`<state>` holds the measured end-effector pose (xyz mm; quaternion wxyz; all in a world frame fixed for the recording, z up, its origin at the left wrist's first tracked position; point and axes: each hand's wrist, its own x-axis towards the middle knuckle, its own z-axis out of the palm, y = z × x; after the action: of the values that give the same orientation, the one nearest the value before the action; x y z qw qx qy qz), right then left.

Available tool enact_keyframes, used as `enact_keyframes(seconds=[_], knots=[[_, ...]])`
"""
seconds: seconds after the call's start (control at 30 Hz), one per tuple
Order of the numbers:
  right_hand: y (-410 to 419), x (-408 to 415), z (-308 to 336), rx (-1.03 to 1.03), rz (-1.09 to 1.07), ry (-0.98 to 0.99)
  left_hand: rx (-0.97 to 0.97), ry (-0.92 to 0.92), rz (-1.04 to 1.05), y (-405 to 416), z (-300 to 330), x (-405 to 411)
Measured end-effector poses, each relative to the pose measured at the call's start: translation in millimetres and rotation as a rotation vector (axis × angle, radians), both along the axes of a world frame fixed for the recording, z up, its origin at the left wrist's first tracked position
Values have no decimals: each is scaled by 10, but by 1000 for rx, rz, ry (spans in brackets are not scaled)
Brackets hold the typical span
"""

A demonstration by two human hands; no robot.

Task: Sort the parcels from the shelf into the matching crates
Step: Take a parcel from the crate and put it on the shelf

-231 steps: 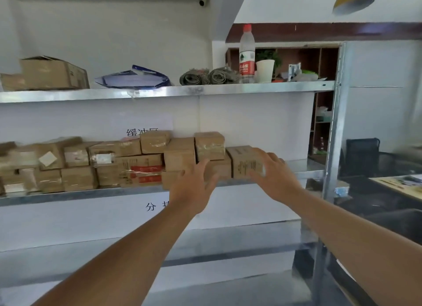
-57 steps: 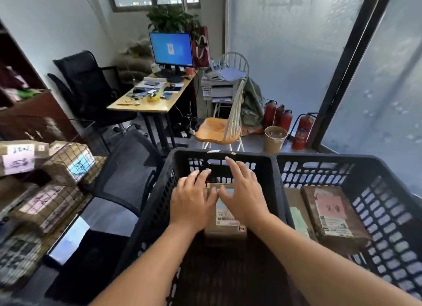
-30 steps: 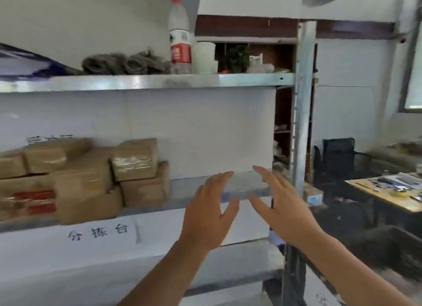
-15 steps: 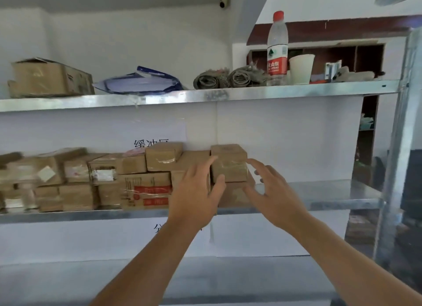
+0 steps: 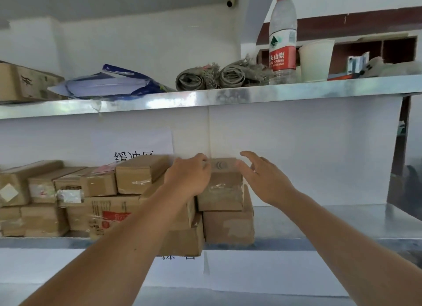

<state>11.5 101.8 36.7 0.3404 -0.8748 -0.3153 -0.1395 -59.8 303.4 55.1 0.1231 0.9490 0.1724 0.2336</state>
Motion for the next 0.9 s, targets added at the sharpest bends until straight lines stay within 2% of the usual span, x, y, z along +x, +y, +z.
enact_keyframes(seconds=[0.07, 0.17, 0.4, 0.6, 0.7, 0.77, 0.9], knots=[[86, 191, 22, -7, 50, 90, -12, 63, 26, 15, -24, 204], [224, 321, 7, -29, 118, 187, -28, 58, 42, 1, -65, 352], [251, 264, -38, 89, 91, 177, -187, -78, -68, -115, -18, 149], [-93, -309, 46, 272, 1, 95, -340, -249, -272, -350, 30, -268], [-383, -709, 36, 424, -72, 102, -373, -294, -384, -565, 21, -541], [-609, -995, -31, 561, -47, 118, -406, -331, -459, -768, -13, -750], [-1096, -1661, -158, 731, -109, 100, -564, -307, -643, -1222, -136, -1199]])
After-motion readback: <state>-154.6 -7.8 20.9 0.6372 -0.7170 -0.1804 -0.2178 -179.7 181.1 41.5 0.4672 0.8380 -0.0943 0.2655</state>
